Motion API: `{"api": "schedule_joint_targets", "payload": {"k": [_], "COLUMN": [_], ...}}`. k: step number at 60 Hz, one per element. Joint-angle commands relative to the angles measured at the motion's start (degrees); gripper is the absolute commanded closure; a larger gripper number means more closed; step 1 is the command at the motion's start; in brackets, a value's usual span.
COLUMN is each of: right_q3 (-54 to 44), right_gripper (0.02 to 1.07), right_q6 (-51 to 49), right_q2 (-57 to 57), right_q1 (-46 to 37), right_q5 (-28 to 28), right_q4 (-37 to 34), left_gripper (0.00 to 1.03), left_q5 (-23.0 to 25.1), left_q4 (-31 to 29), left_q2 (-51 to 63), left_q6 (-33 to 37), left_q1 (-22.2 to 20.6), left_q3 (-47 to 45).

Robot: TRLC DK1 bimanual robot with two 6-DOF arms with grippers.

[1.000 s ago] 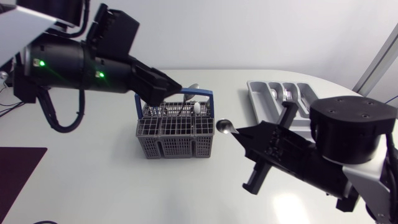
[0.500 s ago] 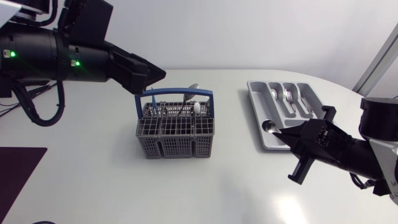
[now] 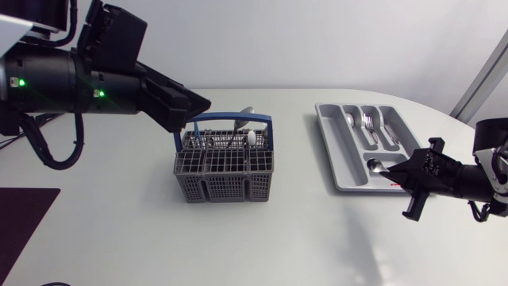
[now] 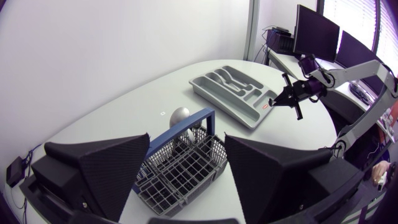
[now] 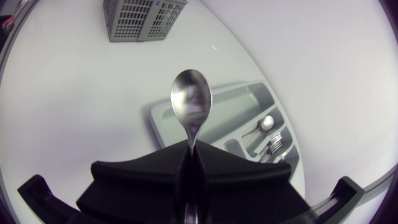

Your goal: Unload the cutlery basket into the drawer organizer.

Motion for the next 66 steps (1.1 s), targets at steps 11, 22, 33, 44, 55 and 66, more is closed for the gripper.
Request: {"api": "schedule_joint_targets", "payload": {"k": [11,22,33,44,55,66], "right_q3": [12.4,17.6,19.0,19.0,18.6,18.2], "right_gripper": [1.01,1.01,1.01,1.01,0.86,0.61], "right_q6": [-13.9,-18.8,-21.7,-21.7,-20.9,-19.6], "right_q2": [14.9,21.6,25.9,27.7,28.3,27.9], "right_q1": [-6.7,-6.8,-5.1,-3.5,-2.7,-2.5], "right_q5": [0.8,5.1,10.2,13.1,14.0,14.5], "right_q4": [-6.0,-9.3,-9.6,-7.2,-4.4,-2.5], "left_gripper": [0.05,0.05,0.05,0.05,0.05,0.05], "left_q5": [-1.2,-2.1,-3.7,-5.1,-5.7,-5.8], "left_q4": [0.4,0.4,0.3,-0.1,-0.2,-0.2], "left_q2": [-1.2,-1.6,-2.4,-3.9,-5.8,-7.4], "left_q6": [1.7,2.5,3.5,5.4,7.0,7.7], "left_q1": [-0.5,-1.3,-2.0,-2.1,-2.1,-1.5], "left_q3": [-2.7,-3.6,-4.8,-6.6,-9.1,-11.0]}}
